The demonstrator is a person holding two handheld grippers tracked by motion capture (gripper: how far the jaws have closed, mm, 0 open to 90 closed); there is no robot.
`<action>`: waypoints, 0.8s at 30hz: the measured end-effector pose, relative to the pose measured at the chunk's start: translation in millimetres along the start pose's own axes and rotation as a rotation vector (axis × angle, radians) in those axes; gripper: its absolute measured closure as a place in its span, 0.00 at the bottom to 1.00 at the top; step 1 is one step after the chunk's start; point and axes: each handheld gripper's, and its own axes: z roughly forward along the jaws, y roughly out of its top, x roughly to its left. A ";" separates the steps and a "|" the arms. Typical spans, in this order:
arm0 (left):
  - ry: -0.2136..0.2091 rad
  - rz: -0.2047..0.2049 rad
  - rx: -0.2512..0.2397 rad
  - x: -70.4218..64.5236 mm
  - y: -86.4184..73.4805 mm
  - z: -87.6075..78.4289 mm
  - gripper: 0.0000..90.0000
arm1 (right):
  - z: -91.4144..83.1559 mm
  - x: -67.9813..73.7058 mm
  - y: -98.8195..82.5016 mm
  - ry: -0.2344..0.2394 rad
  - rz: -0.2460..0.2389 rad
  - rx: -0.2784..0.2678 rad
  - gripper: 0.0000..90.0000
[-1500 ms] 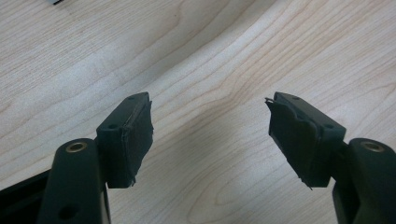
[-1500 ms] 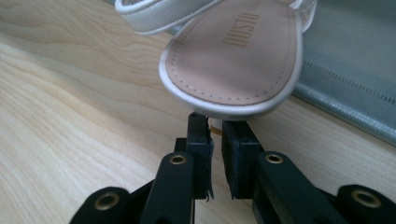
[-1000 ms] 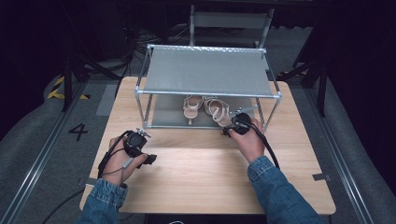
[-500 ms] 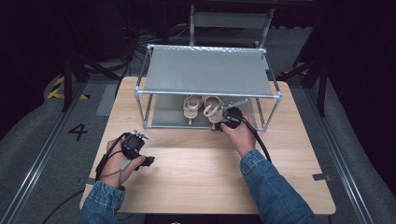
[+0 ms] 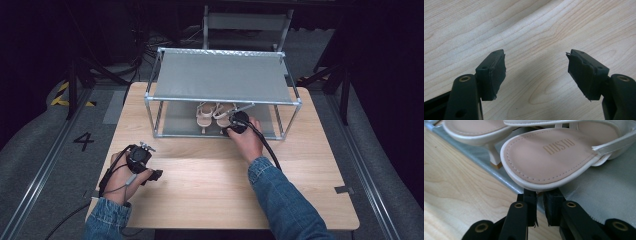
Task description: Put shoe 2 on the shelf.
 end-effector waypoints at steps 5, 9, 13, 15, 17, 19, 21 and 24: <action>-0.002 -0.001 0.000 -0.5 0.5 1.1 0.34 | 1.8 -0.1 -1.0 -0.013 -0.024 -0.010 0.88; -0.004 0.000 0.006 -1.8 2.1 2.0 0.34 | -10.1 2.4 -2.4 -0.002 -0.016 -0.023 0.75; -0.002 0.007 -0.004 -3.5 4.2 1.7 0.34 | -36.0 3.5 -5.1 -0.002 -0.038 -0.054 0.70; -0.002 0.007 -0.007 -3.7 4.3 1.0 0.34 | -47.3 2.8 -6.3 -0.004 -0.053 -0.066 0.69; 0.000 0.008 -0.011 -3.6 4.2 0.6 0.34 | -55.7 2.5 -7.5 -0.002 -0.053 -0.070 0.68; -0.002 0.000 -0.014 -3.5 3.7 0.2 0.34 | -71.5 0.5 -11.2 -0.007 -0.062 -0.082 0.67; 0.000 -0.002 -0.020 -3.1 2.7 -0.3 0.34 | -79.7 -1.6 -14.3 -0.007 -0.064 -0.087 0.67; -0.001 -0.007 -0.022 -2.1 1.2 -1.1 0.34 | -97.9 -7.9 -24.7 -0.014 -0.067 -0.080 0.65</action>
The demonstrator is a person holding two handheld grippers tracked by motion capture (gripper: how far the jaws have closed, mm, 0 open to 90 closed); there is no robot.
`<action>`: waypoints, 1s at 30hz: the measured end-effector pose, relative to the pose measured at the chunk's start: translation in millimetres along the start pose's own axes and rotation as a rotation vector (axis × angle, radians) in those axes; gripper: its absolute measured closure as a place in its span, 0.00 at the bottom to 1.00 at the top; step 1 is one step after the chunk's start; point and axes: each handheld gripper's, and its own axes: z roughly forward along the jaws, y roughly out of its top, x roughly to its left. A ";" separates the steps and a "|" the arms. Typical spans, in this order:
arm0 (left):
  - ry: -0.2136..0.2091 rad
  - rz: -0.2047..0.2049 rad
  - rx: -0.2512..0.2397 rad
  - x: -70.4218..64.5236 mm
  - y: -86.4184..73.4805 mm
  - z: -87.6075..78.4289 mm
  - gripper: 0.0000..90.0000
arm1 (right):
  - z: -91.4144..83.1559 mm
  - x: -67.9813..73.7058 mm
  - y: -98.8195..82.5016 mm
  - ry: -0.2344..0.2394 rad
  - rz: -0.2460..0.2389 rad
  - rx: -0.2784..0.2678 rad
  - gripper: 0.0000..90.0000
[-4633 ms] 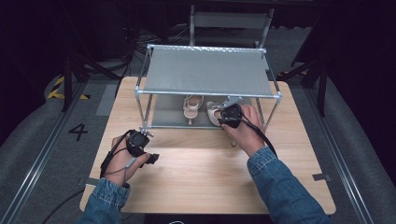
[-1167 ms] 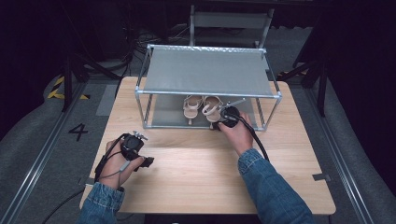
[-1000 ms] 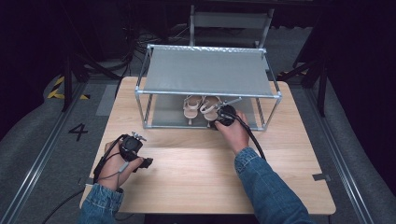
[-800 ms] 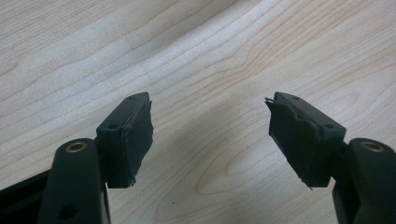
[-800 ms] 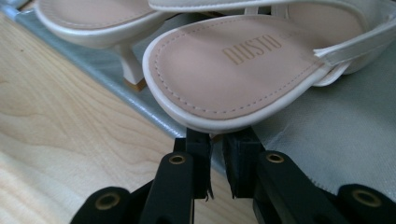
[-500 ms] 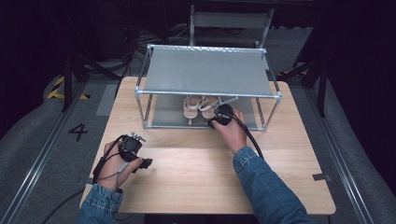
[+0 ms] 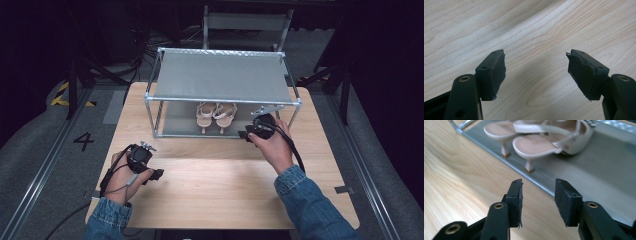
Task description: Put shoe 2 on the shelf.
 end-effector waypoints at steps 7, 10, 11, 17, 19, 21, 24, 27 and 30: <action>0.002 -0.006 -0.010 1.9 -0.5 -0.9 0.33 | -27.5 -17.4 -22.7 -0.021 0.021 0.000 0.60; 0.004 -0.006 -0.015 2.0 2.6 -0.3 0.32 | -42.3 -27.7 -37.3 -0.033 0.043 0.003 0.58; 0.004 -0.006 -0.015 2.0 2.6 -0.3 0.32 | -42.3 -27.7 -37.3 -0.033 0.043 0.003 0.58; 0.006 0.000 -0.015 0.8 1.0 -2.2 0.32 | -64.0 -40.7 -59.4 -0.044 0.066 0.015 0.55; 0.005 -0.010 -0.021 2.1 1.4 -3.5 0.31 | -69.7 -45.6 -67.9 -0.049 0.072 0.024 0.54; 0.004 -0.010 -0.024 4.2 2.1 -3.6 0.31 | -77.9 -53.9 -79.4 -0.052 0.095 0.019 0.52; 0.006 -0.011 -0.025 6.1 3.5 -3.4 0.31 | -82.6 -58.7 -85.5 -0.058 0.103 0.010 0.51; 0.005 -0.013 -0.027 7.0 3.2 -2.3 0.31 | -87.7 -66.9 -97.5 -0.054 0.121 0.008 0.47; 0.001 -0.013 -0.022 9.5 0.1 -2.2 0.30 | -89.2 -77.4 -106.4 -0.057 0.116 0.041 0.45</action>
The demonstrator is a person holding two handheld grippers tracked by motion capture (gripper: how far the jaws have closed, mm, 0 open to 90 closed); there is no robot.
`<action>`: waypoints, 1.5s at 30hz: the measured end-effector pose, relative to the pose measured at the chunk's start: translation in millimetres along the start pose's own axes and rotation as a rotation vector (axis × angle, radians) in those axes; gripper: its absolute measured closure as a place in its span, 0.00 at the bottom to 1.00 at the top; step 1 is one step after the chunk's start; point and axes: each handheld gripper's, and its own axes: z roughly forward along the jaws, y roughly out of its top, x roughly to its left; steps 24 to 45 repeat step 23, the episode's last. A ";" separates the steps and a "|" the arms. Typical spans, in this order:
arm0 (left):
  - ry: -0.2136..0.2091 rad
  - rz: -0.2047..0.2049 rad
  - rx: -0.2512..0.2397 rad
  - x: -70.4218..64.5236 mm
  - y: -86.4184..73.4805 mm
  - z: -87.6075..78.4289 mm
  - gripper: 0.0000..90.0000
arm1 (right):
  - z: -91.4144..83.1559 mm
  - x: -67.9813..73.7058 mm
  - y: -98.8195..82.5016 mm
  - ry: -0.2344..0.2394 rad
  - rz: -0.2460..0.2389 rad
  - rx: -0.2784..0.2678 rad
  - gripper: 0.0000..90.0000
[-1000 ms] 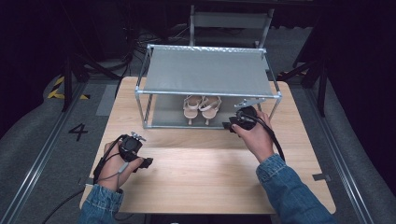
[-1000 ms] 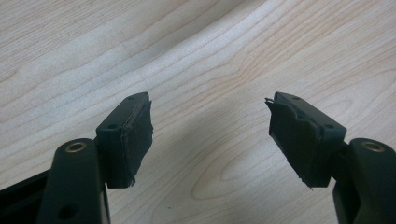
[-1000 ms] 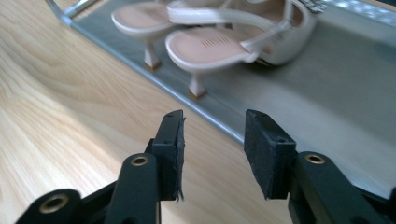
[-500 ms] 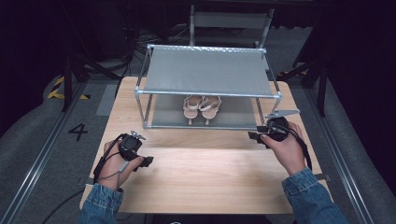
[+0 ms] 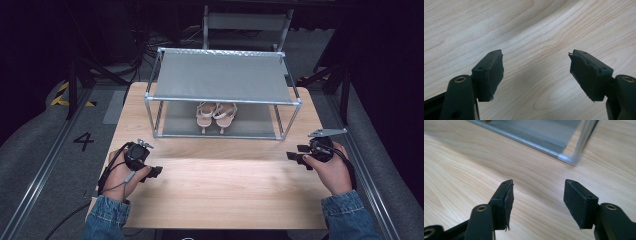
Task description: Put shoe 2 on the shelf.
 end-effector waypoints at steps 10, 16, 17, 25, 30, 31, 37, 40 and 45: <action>0.016 -0.018 0.014 12.9 -5.9 0.7 0.27 | 1.5 -24.1 -21.5 -0.057 0.027 0.108 0.40; 0.024 -0.042 0.014 20.1 -10.0 3.2 0.25 | 3.1 -33.8 -32.0 -0.079 0.036 0.185 0.40; 0.024 -0.046 0.015 20.6 -10.5 3.7 0.25 | 3.1 -35.1 -32.8 -0.078 0.044 0.191 0.39; 0.021 -0.029 0.014 20.8 -9.7 4.1 0.25 | 6.1 -35.7 -35.7 -0.079 0.037 0.206 0.39; 0.021 -0.029 0.014 20.8 -9.7 4.1 0.25 | 6.1 -35.7 -35.7 -0.079 0.037 0.206 0.39; 0.021 -0.029 0.014 20.8 -9.7 4.1 0.25 | 6.1 -35.7 -35.7 -0.079 0.037 0.206 0.39; 0.021 -0.029 0.014 20.8 -9.7 4.1 0.25 | 6.1 -35.7 -35.7 -0.079 0.037 0.206 0.39; 0.021 -0.029 0.014 20.8 -9.7 4.1 0.25 | 6.1 -35.7 -35.7 -0.079 0.037 0.206 0.39; 0.021 -0.029 0.014 20.8 -9.7 4.1 0.25 | 6.1 -35.7 -35.7 -0.079 0.037 0.206 0.39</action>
